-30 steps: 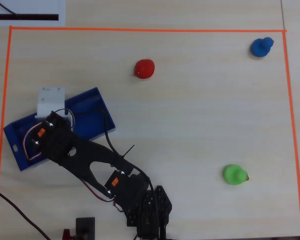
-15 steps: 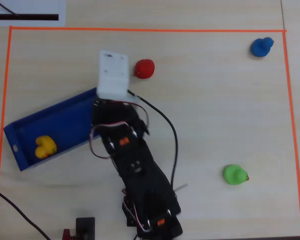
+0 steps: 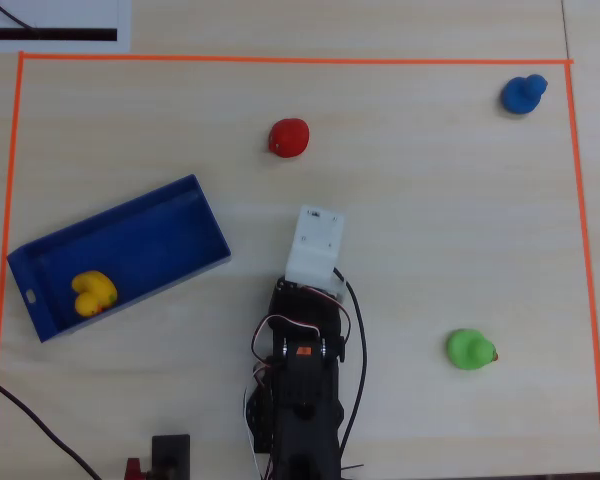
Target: Grasp yellow duck and put it into box.
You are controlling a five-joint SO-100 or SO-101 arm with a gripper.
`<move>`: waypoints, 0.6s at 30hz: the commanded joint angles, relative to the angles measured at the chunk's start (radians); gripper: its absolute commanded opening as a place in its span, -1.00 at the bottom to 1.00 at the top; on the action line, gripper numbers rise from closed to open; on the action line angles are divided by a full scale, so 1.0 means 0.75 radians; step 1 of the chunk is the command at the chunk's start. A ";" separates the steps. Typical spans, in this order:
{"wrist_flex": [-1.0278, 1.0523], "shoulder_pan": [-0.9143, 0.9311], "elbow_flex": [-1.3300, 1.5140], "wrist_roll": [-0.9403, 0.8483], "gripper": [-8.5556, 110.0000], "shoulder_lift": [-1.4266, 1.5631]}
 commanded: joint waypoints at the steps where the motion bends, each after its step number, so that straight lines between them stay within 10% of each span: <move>1: 0.162 0.014 0.004 -0.022 -0.85 0.010; 18: 0.164 0.018 0.004 -0.020 -0.83 0.010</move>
